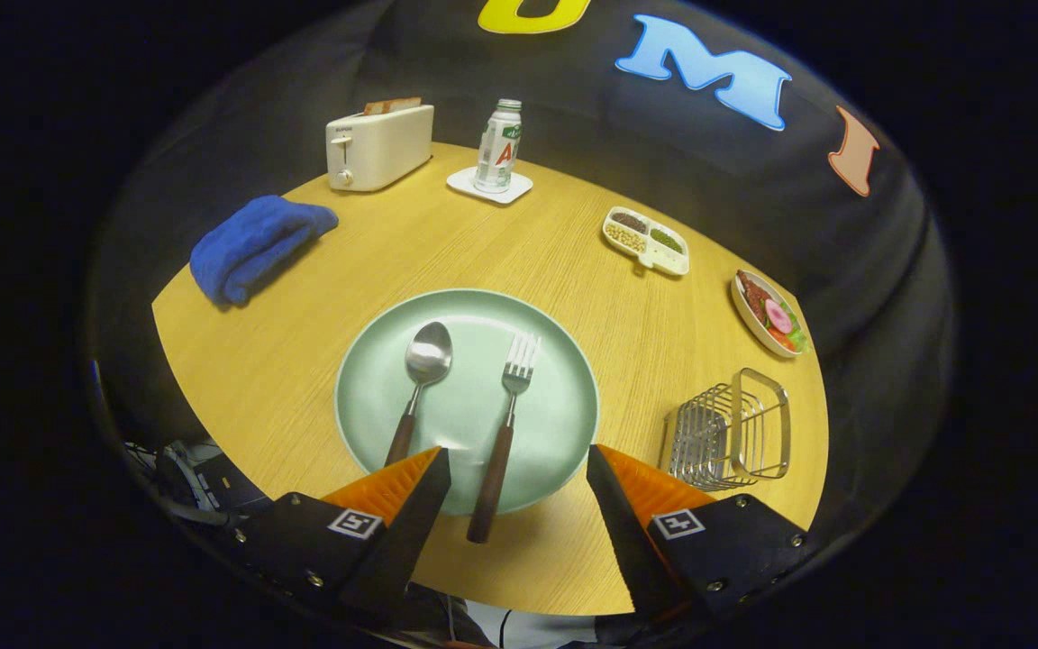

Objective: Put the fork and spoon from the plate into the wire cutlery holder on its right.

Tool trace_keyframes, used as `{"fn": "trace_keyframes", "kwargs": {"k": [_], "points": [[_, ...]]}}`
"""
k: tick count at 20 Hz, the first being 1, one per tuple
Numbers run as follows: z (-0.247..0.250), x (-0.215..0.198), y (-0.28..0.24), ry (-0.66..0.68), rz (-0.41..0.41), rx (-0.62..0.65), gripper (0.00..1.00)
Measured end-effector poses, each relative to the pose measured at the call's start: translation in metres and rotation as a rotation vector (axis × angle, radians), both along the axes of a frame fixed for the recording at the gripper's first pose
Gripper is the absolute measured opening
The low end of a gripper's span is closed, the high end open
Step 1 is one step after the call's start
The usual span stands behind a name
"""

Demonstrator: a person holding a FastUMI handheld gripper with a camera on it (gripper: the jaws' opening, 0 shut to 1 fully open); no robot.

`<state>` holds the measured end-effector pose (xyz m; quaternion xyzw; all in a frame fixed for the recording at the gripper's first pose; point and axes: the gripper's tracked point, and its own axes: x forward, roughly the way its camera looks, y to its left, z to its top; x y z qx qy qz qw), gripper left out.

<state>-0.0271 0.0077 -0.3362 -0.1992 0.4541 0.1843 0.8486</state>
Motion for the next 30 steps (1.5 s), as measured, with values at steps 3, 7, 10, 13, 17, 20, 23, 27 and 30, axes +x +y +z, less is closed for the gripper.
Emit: {"fn": "trace_keyframes", "kwargs": {"k": [3,7,10,13,17,20,23,27,30], "points": [[-0.015,-0.003,0.003,0.055,0.016,-0.017,0.79],[-0.034,-0.012,-0.002,0.168,0.004,-0.069,0.56],[-0.039,-0.013,-0.001,0.251,-0.055,-0.062,0.31],[-0.038,-0.009,-0.002,0.300,-0.108,-0.045,0.28],[-0.032,-0.010,-0.005,0.335,-0.089,-0.069,0.28],[-0.035,-0.011,-0.005,0.346,-0.058,-0.102,0.28],[-0.039,-0.004,-0.008,0.336,-0.005,-0.148,0.18],[-0.036,-0.003,-0.017,0.376,0.087,-0.192,0.07],[-0.024,0.009,-0.025,0.394,0.192,-0.210,0.08]]}}
